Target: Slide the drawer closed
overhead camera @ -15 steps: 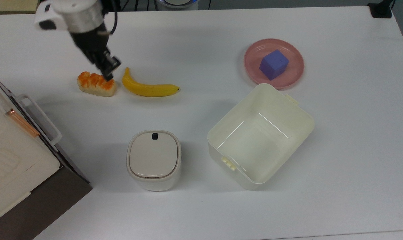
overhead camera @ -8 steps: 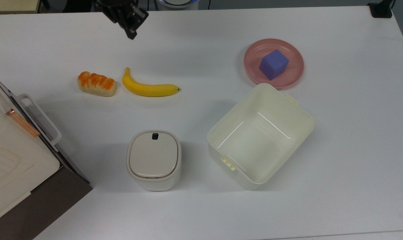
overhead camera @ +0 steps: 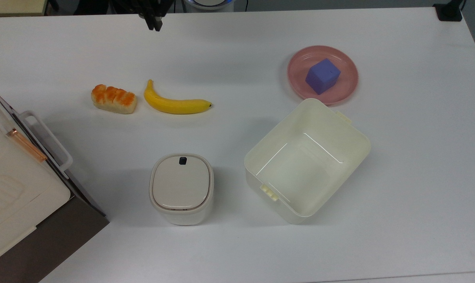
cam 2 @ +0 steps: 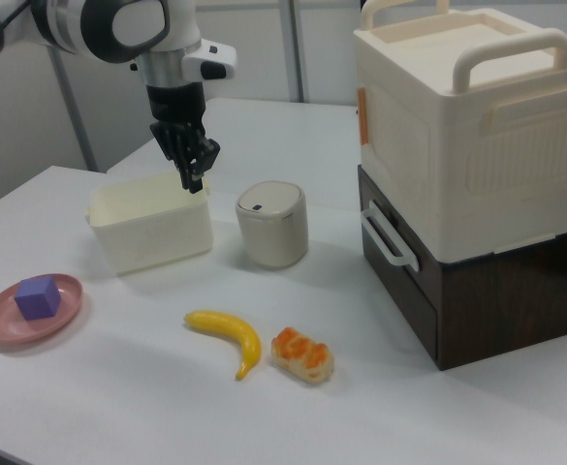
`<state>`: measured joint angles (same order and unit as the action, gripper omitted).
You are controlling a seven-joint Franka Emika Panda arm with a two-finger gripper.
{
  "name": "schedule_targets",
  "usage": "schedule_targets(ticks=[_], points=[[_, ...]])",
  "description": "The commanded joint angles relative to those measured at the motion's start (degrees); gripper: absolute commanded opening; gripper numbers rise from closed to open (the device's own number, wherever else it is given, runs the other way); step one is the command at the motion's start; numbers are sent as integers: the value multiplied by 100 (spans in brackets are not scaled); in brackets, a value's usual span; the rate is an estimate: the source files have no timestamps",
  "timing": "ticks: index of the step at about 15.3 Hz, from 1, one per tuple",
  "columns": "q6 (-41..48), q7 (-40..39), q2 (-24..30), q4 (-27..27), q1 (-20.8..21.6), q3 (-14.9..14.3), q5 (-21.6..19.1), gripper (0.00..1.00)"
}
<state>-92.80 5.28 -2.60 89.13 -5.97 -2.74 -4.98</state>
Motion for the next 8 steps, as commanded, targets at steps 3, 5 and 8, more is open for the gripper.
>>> schedule_targets(ticks=[3,5,8], points=[[166,-62,49,-439,96,11,348,100],[157,-45,49,-493,350,-86,357,100],[113,26,5,-528,797,-621,349,100]])
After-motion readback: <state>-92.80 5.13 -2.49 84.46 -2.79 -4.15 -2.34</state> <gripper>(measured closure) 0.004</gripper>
